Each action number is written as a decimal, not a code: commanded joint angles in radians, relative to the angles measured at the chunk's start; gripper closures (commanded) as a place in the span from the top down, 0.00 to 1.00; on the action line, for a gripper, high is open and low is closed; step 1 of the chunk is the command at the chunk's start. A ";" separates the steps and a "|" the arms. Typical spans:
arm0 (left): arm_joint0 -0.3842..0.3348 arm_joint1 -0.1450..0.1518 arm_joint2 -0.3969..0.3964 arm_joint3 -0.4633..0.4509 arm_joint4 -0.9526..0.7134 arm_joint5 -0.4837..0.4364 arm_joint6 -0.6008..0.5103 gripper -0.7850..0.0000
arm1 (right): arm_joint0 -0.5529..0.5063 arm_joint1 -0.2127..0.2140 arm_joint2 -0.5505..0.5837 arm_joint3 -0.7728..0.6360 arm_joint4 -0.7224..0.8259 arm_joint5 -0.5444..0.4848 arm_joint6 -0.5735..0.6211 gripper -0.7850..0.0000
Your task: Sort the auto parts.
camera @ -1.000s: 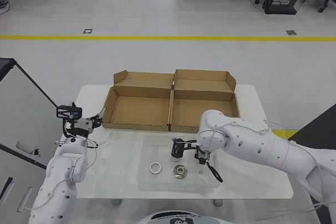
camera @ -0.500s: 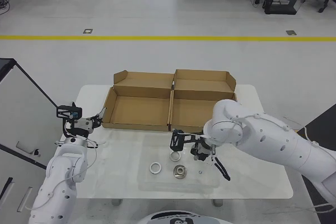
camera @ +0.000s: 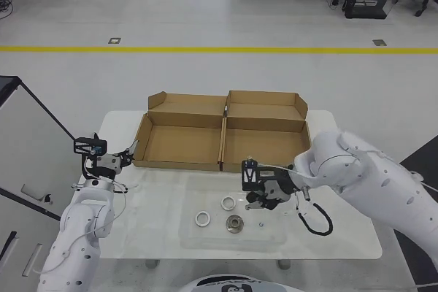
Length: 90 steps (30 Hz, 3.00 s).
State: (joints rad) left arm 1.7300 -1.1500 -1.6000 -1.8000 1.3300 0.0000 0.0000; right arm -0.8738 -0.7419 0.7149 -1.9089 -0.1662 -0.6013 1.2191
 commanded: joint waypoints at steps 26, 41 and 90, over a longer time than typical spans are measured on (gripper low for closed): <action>0.000 0.000 0.000 0.000 0.000 0.000 0.000 1.00 | -0.201 0.177 0.251 -0.033 -0.064 -0.411 -0.717 0.00; 0.000 0.000 0.000 0.000 0.000 0.000 0.000 1.00 | -0.201 0.177 0.251 -0.033 -0.064 -0.411 -0.717 0.00; 0.000 0.000 0.000 0.000 0.000 0.000 0.000 1.00 | -0.210 0.174 0.247 -0.043 -0.065 -0.403 -0.730 0.00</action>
State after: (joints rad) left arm 1.7300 -1.1500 -1.6000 -1.8000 1.3300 0.0000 0.0000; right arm -1.0778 -0.5662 0.9647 -1.9455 -0.2313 -1.0081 0.4983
